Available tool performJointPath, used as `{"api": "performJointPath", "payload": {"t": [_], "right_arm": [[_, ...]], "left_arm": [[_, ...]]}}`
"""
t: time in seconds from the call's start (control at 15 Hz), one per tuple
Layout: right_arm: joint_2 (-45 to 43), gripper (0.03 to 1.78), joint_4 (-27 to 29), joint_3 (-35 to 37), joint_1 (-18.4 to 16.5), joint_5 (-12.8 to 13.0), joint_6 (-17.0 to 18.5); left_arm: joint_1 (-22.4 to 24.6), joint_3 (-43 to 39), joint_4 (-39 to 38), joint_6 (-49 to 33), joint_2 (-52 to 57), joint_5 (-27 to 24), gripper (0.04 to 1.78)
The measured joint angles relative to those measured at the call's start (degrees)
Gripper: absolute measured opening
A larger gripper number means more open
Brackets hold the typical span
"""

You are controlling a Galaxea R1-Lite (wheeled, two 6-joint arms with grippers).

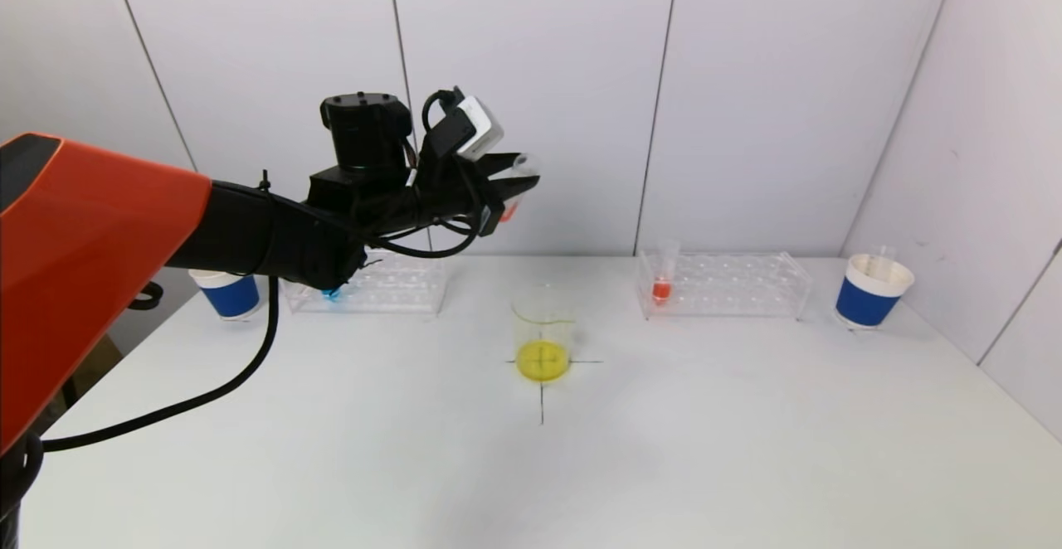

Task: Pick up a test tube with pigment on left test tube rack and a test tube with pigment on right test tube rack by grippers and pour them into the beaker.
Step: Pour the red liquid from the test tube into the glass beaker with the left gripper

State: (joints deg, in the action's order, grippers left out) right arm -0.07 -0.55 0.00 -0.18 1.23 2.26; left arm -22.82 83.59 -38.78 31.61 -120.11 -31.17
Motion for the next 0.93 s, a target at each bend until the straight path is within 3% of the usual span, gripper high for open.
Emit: {"api": "performJointPath", "payload": {"t": [0.53, 0.93], "right_arm": [[0.00, 1.76, 0.02, 0.00, -0.02, -0.02, 0.02], [0.00, 1.76, 0.02, 0.00, -0.02, -0.02, 0.00]], "left_arm": [[1.72, -0.40, 0.26, 17.75, -1.57, -13.25, 0.43], [1.94, -3.00, 0.66, 29.25, -1.35, -16.98, 0.43]]}}
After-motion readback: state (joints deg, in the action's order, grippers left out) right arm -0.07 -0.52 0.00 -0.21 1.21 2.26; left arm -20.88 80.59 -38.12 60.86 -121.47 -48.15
